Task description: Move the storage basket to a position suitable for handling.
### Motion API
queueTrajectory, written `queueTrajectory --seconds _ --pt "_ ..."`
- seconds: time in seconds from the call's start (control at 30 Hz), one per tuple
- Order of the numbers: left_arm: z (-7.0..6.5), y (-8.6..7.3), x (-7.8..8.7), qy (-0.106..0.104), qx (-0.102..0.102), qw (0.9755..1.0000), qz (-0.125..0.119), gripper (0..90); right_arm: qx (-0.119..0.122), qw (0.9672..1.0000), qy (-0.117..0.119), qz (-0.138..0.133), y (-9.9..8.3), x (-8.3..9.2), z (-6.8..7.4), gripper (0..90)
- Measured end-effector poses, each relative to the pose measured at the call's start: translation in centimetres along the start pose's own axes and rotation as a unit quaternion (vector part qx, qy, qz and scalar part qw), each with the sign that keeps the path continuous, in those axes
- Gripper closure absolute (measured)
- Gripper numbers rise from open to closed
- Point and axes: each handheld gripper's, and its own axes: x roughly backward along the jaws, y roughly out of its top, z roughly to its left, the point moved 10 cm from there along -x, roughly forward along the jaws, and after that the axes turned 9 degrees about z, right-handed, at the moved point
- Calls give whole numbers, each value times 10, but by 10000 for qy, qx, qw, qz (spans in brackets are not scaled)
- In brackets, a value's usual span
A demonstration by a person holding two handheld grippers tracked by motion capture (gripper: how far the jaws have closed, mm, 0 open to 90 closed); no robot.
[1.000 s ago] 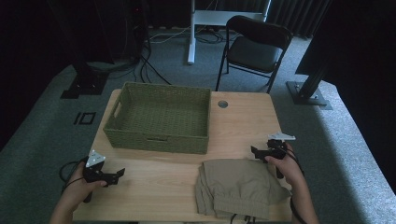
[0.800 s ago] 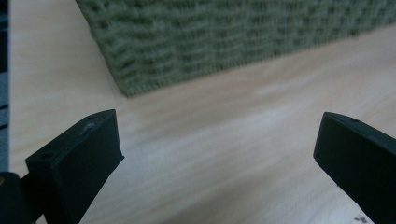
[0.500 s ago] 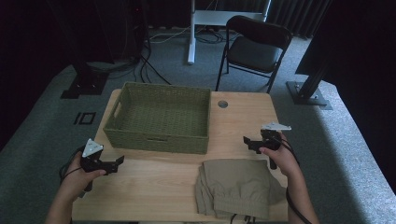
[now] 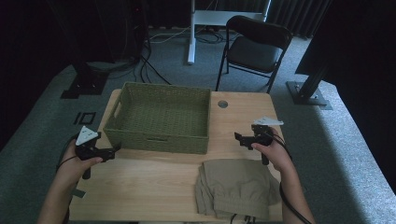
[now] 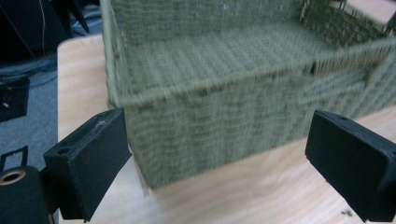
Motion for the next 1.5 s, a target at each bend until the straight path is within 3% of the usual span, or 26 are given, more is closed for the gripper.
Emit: queueTrajectory --seconds 0.2,0.43,0.53,0.6,0.7,0.9,1.03,1.13,1.17,1.27,1.3,1.37,1.4,1.5 --pt "8 18 -1 55 -33 9999 -105 70 71 9999 60 -101 13 2 10 131" --pt "21 36 -10 86 122 9996 -257 70 209 9994 162 -220 30 0 29 131" --pt "28 43 -14 282 26 9993 -236 77 214 9993 216 -217 36 -3 37 130" --pt "31 46 -18 222 159 9993 -274 77 221 9992 240 -226 40 -5 43 130" --pt "36 47 -25 293 127 9993 -196 77 236 9990 268 -263 45 -7 49 129" --pt "50 44 -44 422 359 9984 -106 144 160 9983 431 -345 58 -20 69 128" --pt "57 43 -51 549 383 9977 -81 154 166 9983 463 -323 60 -25 76 130" --pt "62 41 -55 686 353 9970 1 172 265 9983 436 -268 61 -32 86 242" --pt "63 40 -56 727 292 9969 -4 202 289 9984 429 -233 61 -34 89 272" --pt "63 37 -61 660 413 9970 -8 272 353 9983 437 -163 60 -38 95 325" --pt "64 35 -62 720 332 9968 32 317 425 9983 378 -81 58 -43 97 358" --pt "65 33 -65 779 281 9965 65 319 431 9985 324 -55 56 -45 97 370" --pt "65 30 -67 817 335 9960 146 438 396 9989 259 -27 54 -49 98 375" --pt "65 27 -72 827 299 9960 153 507 373 9990 249 58 50 -55 101 393"
